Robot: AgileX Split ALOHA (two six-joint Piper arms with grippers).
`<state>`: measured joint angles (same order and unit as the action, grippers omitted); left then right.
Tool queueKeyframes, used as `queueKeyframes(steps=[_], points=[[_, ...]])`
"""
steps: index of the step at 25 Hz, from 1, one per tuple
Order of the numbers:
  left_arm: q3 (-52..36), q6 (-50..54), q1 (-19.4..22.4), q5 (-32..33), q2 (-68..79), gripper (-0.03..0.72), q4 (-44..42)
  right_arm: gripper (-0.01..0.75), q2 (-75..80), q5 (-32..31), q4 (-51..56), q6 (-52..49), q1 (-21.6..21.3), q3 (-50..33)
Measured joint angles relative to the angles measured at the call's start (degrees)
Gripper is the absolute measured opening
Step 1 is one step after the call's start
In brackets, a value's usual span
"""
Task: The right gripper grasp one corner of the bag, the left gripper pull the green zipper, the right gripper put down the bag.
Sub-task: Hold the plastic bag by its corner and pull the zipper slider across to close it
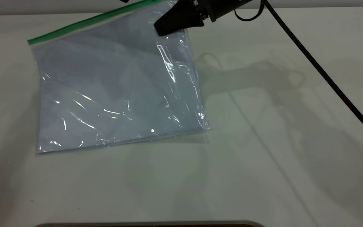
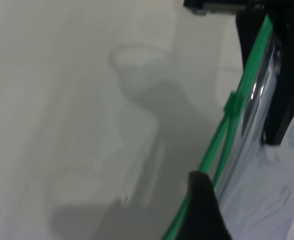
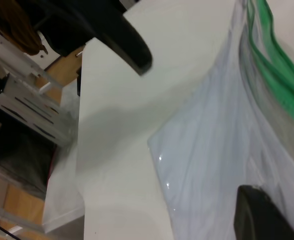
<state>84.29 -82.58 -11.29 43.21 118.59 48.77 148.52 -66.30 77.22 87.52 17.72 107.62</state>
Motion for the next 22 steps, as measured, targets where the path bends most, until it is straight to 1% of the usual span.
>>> queueKeyframes(steps=[7, 16, 22], points=[[0.0, -2.81, -0.3, 2.08, 0.18, 0.588, 1.98, 0.035, 0.0, 0.2, -0.01, 2.6, 2.2, 0.0], [0.0, -4.47, -0.3, 2.08, 1.86, 0.588, 2.67, 0.035, 0.44, 0.2, 0.06, 2.71, 2.35, 0.04], [0.04, -8.58, -0.32, 1.44, 4.53, 0.588, 6.59, 0.035, 0.44, 0.2, 0.01, 2.71, 2.35, 0.04]])
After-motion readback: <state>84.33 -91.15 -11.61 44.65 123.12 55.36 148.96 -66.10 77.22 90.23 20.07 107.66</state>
